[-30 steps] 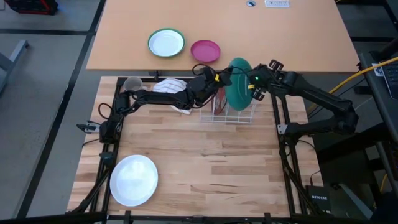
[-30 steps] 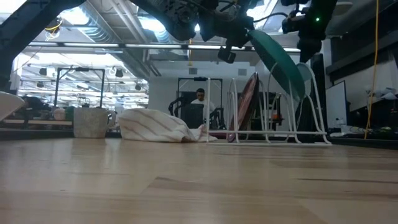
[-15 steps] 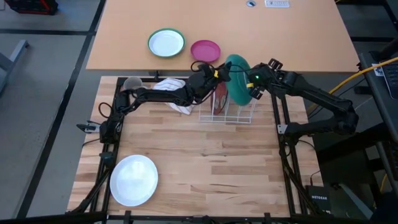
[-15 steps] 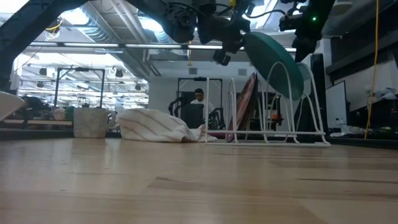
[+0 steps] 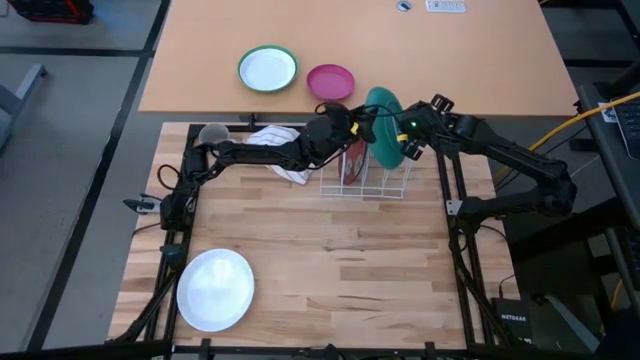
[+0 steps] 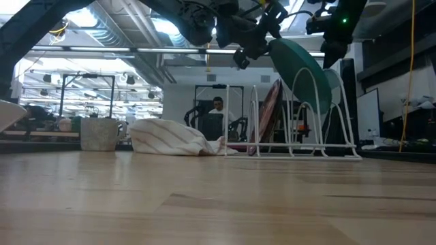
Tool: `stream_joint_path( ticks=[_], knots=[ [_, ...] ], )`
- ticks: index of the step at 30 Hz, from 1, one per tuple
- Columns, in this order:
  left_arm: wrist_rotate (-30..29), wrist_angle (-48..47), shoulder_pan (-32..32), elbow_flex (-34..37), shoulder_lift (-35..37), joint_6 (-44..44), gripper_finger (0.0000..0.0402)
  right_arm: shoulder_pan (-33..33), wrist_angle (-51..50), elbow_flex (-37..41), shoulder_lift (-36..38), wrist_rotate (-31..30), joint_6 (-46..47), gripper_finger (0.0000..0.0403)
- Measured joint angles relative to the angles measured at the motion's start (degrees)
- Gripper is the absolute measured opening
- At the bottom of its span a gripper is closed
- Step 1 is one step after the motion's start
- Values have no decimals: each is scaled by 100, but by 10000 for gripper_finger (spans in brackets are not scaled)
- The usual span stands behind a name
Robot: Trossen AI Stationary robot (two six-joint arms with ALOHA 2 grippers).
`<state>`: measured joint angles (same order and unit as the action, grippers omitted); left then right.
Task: Sort dishes
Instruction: Put the green plate in the dish rack, then put the white plate in the dish rack
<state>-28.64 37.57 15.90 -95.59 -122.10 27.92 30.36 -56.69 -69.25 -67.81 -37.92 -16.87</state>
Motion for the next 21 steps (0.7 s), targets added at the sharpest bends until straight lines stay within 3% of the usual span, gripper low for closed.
stream_joint_path(
  ticks=[6,15,21],
  knots=[
    [212,54,-16,5,-4,-873,176,1,7,-28,15,431,-14,154],
    [151,-160,-147,33,-40,-1034,176,-1,-45,-418,15,1530,-16,154],
    [185,-96,-198,31,-39,-1234,176,3,-49,-479,15,1429,-17,154]
  ],
)
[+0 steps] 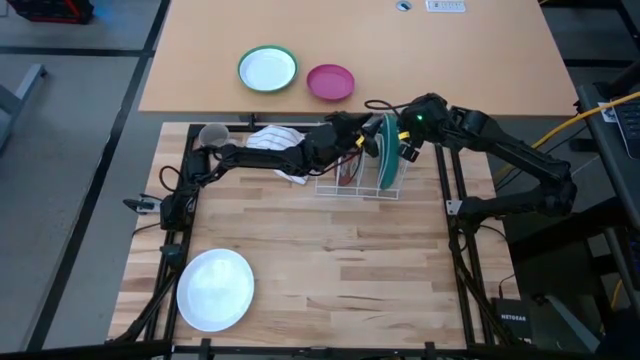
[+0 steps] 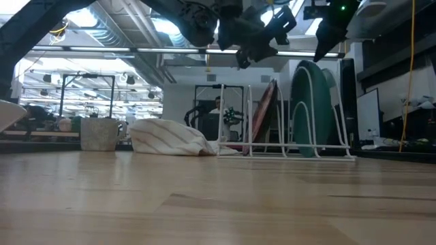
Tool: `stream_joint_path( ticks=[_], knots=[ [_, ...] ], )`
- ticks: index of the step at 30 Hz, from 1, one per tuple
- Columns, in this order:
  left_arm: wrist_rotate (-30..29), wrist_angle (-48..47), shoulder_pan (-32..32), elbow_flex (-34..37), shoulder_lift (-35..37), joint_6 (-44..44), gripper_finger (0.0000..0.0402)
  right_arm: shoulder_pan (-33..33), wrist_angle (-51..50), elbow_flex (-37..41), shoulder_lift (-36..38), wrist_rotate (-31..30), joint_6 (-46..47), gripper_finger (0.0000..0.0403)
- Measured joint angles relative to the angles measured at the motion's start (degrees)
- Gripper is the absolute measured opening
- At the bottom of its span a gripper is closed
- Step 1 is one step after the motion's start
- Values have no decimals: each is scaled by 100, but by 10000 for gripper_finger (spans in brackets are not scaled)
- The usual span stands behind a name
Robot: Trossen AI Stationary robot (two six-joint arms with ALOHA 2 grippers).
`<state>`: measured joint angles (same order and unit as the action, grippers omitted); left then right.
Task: Sort dishes
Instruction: Put the white plate in the dish rack
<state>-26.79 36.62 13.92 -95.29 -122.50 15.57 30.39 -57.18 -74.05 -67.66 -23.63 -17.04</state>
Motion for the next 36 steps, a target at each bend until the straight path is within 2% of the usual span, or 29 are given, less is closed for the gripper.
stream_joint_path(
  ticks=[6,11,13,16,19,22,26,29,32,36],
  knots=[
    [249,-3,-54,-7,38,-114,176,1,-1,-2,0,-117,-22,154],
    [1328,-694,-122,-11,574,-598,175,1,-8,-2,33,-119,-287,154],
    [1785,-1511,-164,-16,944,-870,175,-4,-10,-2,115,-118,-313,154],
    [2321,-3248,-243,-17,1619,-1359,175,-4,-6,-6,276,-119,-417,154],
    [2549,-5201,-387,-17,2302,-1652,175,-4,0,-6,476,-32,-439,154],
    [2673,-7136,-614,-20,2892,-1569,175,-4,1,-6,635,432,-402,154],
    [2829,-9433,-1128,-20,3393,-638,175,-163,2,-6,686,1366,-129,154],
    [2829,-10671,-1757,33,3561,592,175,-580,28,-6,645,1577,-111,154],
    [2822,-11193,-2538,269,3589,1749,175,-1180,62,-6,560,1567,-88,154],
    [2823,-11028,-3565,680,3587,3145,175,-1985,156,-4,435,1525,273,154]
  ],
)
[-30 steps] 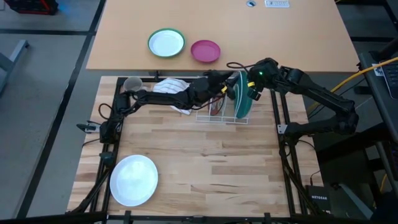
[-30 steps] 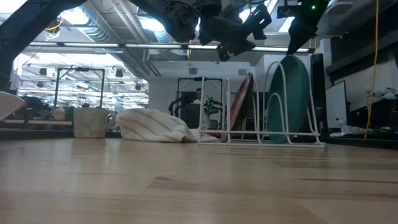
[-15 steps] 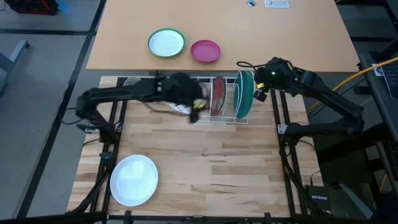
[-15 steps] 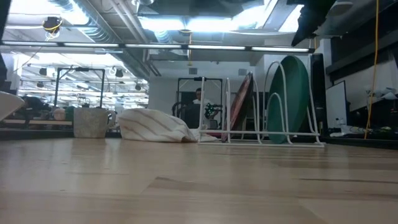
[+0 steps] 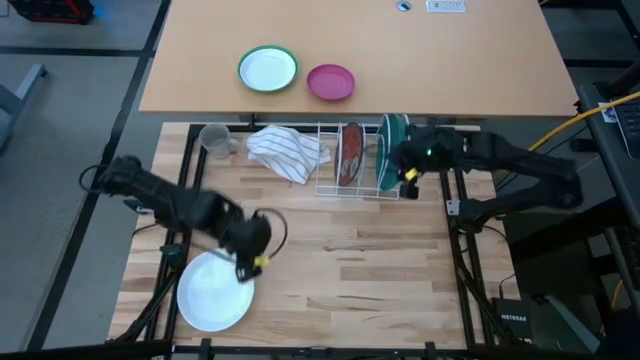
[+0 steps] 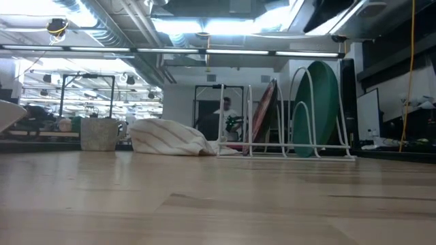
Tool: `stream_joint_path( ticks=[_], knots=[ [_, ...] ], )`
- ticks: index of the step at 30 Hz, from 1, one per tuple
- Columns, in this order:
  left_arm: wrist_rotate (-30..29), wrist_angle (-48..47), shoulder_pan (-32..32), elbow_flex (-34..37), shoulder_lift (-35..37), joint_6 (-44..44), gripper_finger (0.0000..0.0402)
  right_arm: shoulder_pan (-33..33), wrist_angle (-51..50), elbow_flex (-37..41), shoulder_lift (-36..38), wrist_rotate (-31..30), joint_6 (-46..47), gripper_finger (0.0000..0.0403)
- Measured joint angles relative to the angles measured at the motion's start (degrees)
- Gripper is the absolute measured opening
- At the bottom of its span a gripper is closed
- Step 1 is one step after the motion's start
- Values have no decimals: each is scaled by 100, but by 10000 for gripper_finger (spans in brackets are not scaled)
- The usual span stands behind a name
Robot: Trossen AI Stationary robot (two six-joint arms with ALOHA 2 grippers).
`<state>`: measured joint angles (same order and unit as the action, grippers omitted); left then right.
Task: Sort dishes
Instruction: Put the white plate in the dish rack
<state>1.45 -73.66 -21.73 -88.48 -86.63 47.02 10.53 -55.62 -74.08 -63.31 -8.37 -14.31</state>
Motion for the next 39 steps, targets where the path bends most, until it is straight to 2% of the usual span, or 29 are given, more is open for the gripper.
stream_joint_path(
  ticks=[5,8,14,21,25,29,39],
  knots=[
    [-165,929,-1006,572,-4,1953,175,-944,77,0,-226,-7,359,154],
    [-438,1709,-1464,970,-4,2826,175,-1478,74,0,-424,-25,575,154],
    [-664,2885,-2044,1842,-7,3812,175,-2531,205,0,-923,-531,1283,154],
    [-663,2955,-2367,2643,-13,4757,175,-3575,565,1,-1695,-1070,2126,154],
    [-662,3290,-2405,2942,-13,5106,175,-3987,906,2,-2162,-1201,2400,154],
    [-816,3741,-2405,3016,-95,5094,175,-4245,1293,2,-2587,-1213,2604,154],
    [-786,4366,-2407,3020,-744,5099,175,-4357,2617,2,-3481,-1135,2643,154]
  ],
)
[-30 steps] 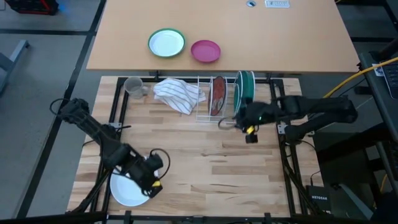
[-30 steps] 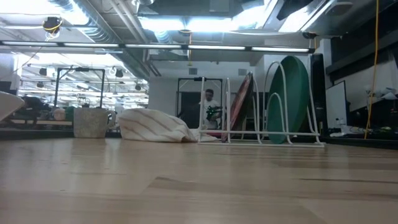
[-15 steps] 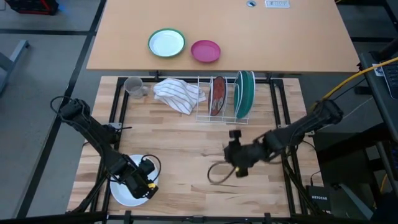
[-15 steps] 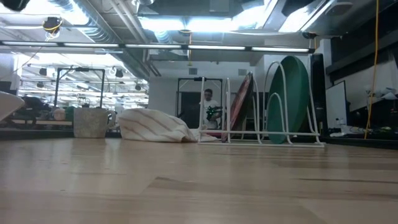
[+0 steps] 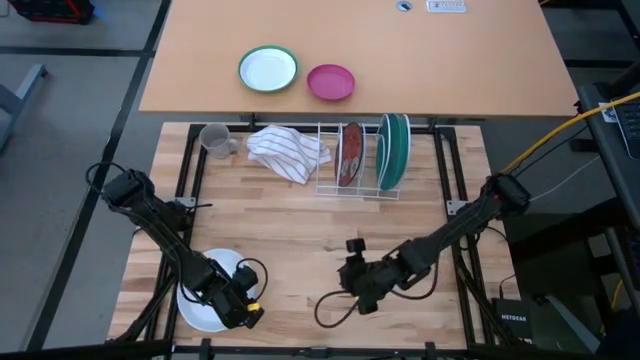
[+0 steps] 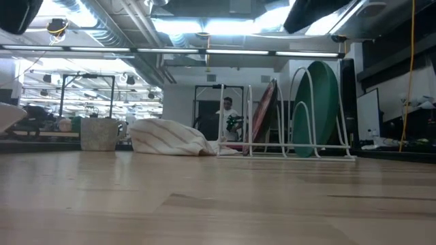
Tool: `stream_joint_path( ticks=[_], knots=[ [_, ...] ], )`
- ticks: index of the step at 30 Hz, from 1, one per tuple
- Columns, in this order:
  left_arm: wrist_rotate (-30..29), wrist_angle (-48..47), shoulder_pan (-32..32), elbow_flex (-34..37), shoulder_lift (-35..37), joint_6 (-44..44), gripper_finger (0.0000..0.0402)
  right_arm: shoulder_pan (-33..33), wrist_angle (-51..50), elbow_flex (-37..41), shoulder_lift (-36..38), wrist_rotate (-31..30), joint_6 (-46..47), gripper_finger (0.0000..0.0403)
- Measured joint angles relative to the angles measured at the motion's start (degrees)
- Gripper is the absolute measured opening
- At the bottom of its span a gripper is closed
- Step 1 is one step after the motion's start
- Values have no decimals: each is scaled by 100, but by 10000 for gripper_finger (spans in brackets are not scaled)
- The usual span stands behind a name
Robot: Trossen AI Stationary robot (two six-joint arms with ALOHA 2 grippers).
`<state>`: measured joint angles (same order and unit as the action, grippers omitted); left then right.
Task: Sort dishes
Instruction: Put the white plate in the dish rack
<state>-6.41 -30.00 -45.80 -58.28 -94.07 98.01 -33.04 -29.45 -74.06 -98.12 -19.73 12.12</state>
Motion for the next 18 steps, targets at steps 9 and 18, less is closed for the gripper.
stream_joint_path(
  ticks=[9,18],
  knots=[
    [35,-90,4,0,-109,280,175,0,257,2,-235,-66,0,154],
    [113,-141,27,0,-102,104,175,4,1192,2,-373,-394,-72,154]
  ],
)
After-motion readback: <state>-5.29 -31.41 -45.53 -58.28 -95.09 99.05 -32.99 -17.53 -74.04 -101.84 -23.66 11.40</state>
